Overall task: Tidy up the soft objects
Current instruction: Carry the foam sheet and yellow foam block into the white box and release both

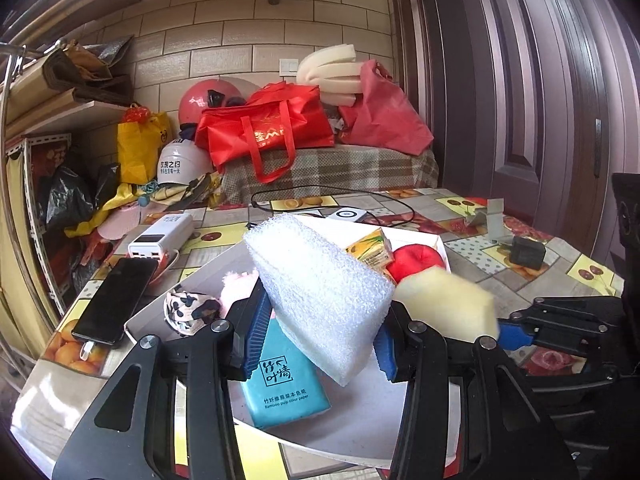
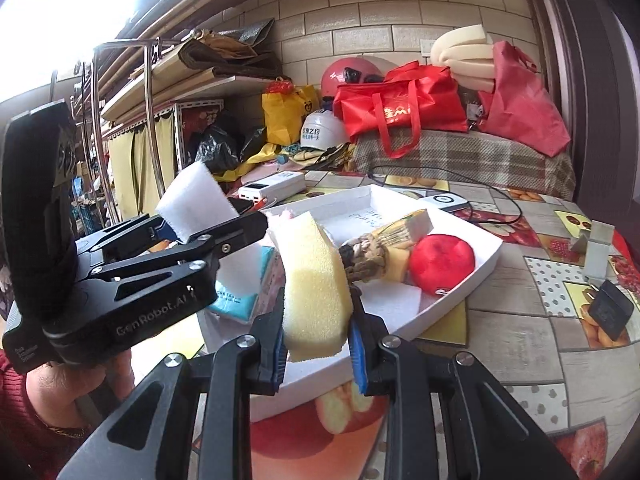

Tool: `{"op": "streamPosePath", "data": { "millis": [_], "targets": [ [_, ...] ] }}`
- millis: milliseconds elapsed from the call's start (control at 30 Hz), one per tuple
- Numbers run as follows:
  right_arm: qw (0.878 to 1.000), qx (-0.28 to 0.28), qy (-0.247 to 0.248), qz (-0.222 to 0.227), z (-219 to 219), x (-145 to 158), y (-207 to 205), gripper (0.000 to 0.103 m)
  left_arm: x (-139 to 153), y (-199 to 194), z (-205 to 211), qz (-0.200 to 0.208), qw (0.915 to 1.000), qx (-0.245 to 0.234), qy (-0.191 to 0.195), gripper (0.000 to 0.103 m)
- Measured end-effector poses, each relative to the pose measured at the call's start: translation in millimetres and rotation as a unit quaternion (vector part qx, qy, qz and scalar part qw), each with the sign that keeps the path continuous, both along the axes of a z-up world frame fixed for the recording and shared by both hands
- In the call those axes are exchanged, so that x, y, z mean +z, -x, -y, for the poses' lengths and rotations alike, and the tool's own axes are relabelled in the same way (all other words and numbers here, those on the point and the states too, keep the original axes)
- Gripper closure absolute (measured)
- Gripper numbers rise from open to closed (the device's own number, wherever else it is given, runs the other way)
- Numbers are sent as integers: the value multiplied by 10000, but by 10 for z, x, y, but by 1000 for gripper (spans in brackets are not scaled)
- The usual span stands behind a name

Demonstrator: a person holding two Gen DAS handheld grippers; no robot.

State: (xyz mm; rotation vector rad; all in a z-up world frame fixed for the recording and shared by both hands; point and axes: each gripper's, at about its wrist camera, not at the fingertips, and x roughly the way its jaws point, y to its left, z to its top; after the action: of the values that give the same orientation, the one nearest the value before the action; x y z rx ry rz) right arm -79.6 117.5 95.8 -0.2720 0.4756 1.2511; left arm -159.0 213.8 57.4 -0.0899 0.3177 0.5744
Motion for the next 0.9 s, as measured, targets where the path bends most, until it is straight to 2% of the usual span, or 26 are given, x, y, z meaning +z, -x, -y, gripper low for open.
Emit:
{"op": "streamPosePath", "data": {
  "millis": [167, 367, 633, 733, 900],
  "targets": [
    [9985, 148, 456, -273, -297, -105, -94, 78, -19, -133, -192, -154, 9997, 77, 147, 58],
    [9957, -131, 691, -595, -507, -185, -373, 79, -29, -239, -433, -157, 9992, 232, 276, 58],
    [9956, -763, 469, -276, -654, -127, -640, 79, -5, -386, -587, -101, 9992, 275, 287, 58],
    [9958, -770, 399, -288, -679, -112, -667, 79, -4, -436, -580, -52, 9992, 159, 367, 58],
    [9963, -737, 397, -175, -697, -94, -625, 77, 25, -465, -487, -39, 9998, 154, 137, 56]
  ]
}}
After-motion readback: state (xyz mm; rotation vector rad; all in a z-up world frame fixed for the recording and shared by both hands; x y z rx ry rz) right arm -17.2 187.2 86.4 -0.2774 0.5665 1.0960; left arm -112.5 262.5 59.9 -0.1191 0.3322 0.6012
